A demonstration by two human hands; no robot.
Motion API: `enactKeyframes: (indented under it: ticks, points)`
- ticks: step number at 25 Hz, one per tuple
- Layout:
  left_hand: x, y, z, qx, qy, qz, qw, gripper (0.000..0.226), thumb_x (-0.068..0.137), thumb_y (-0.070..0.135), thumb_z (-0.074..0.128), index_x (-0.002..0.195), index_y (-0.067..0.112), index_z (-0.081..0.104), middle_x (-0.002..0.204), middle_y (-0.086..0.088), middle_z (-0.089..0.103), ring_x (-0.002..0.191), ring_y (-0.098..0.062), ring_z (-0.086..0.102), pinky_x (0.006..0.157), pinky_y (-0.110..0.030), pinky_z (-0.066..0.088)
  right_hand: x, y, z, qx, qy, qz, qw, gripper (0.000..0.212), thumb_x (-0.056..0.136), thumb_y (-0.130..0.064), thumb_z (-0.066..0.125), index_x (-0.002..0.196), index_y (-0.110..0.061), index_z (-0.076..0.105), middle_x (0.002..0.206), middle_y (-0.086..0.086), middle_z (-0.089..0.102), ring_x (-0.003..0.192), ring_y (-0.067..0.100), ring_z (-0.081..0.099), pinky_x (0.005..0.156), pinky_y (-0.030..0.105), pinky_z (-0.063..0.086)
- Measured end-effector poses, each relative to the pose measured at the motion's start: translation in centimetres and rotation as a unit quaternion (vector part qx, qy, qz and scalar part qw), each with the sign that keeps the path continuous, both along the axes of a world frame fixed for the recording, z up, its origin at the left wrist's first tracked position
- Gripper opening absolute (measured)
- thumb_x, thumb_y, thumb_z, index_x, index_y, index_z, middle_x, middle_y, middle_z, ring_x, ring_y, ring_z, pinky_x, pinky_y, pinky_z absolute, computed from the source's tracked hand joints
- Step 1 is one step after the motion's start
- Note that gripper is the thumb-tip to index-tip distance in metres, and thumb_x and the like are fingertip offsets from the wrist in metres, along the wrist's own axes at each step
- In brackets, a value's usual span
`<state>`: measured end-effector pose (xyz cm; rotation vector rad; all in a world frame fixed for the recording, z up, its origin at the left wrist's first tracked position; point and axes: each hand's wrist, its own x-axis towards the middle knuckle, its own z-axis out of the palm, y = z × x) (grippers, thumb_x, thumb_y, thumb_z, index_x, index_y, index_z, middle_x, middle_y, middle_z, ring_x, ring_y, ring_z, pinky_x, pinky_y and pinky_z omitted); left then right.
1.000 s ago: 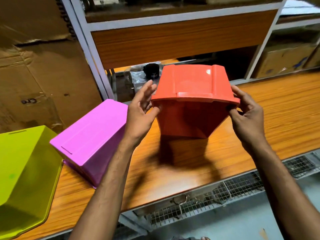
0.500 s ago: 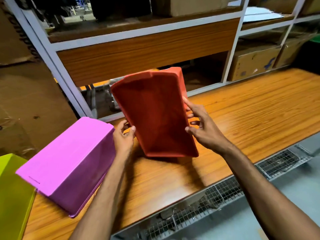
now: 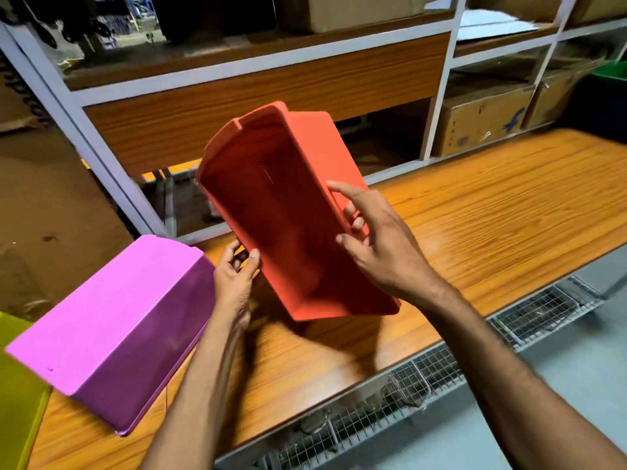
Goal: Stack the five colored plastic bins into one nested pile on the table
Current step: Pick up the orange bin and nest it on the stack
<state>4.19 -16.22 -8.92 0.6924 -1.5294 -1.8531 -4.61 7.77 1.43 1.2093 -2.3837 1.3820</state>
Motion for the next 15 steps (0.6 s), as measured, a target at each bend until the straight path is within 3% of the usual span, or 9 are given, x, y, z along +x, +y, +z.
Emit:
enactKeyframes:
  ticks: [2, 6, 8, 10, 13, 15]
  points:
    - [0.5, 0.3, 0.6, 0.005, -0.004, -0.015, 1.0, 0.034, 0.096, 0.005, 0.068, 0.128, 0.018, 0.066, 0.1, 0.004, 0.074, 0.088, -0.008, 0.068, 0.082, -0.03, 0.059, -1.2, 0.5, -0.2, -0.071, -0.087, 0.009, 0.994, 0.077, 0.08, 0.003, 0.071, 0.143, -0.037, 0.053, 0.1, -0.01, 0.051, 0.075, 0.007, 0.048, 0.067, 0.021, 0.045]
    - [1.9, 1.1, 1.8, 0.011, -0.033, -0.036, 0.999, 0.037, 0.092, 0.01, 0.074, 0.128, 0.011, 0.069, 0.105, 0.0, 0.073, 0.09, -0.009, 0.067, 0.067, -0.019, 0.057, -3.2, 1.7, -0.9, -0.196, -0.307, 0.042, 0.93, 0.071, 0.072, 0.02, 0.076, 0.134, -0.012, 0.063, 0.096, 0.004, 0.051, 0.065, 0.007, 0.044, 0.061, 0.018, 0.047]
    - [2.7, 1.4, 2.6, 0.004, -0.045, -0.046, 0.998, 0.034, 0.091, 0.013, 0.075, 0.124, 0.016, 0.07, 0.107, 0.001, 0.073, 0.092, -0.01, 0.068, 0.066, -0.019, 0.057, -3.3, 2.2, -1.6, -0.201, -0.334, 0.043, 0.92, 0.069, 0.073, 0.019, 0.076, 0.133, -0.012, 0.064, 0.095, 0.004, 0.052, 0.062, 0.005, 0.045, 0.058, 0.018, 0.046]
    - [3.4, 1.7, 3.5, -0.013, -0.054, -0.06, 0.997, 0.035, 0.09, 0.016, 0.076, 0.124, 0.021, 0.068, 0.107, 0.002, 0.073, 0.094, -0.009, 0.068, 0.065, -0.019, 0.055, -3.2, 2.7, -2.4, -0.206, -0.34, 0.039, 0.917, 0.066, 0.076, 0.017, 0.074, 0.132, -0.018, 0.065, 0.095, 0.0, 0.054, 0.065, 0.005, 0.046, 0.065, 0.02, 0.049]
    - [4.5, 2.3, 5.4, -0.056, -0.041, -0.071, 0.995, 0.043, 0.089, 0.016, 0.078, 0.129, 0.023, 0.064, 0.11, -0.001, 0.072, 0.089, -0.007, 0.069, 0.063, -0.022, 0.054, -3.1, 3.5, -3.7, -0.208, -0.351, 0.049, 0.912, 0.059, 0.087, 0.006, 0.071, 0.133, -0.03, 0.064, 0.108, 0.004, 0.064, 0.084, 0.013, 0.057, 0.081, 0.029, 0.053]
    - [4.7, 3.1, 6.8, -0.106, -0.02, -0.051, 0.993, 0.04, 0.09, 0.015, 0.077, 0.128, 0.023, 0.066, 0.109, -0.007, 0.072, 0.087, -0.006, 0.068, 0.068, -0.028, 0.058, -3.3, 4.1, -4.5, -0.174, -0.363, 0.059, 0.913, 0.057, 0.095, -0.006, 0.068, 0.14, -0.039, 0.057, 0.122, 0.004, 0.067, 0.099, 0.016, 0.065, 0.082, 0.033, 0.056]
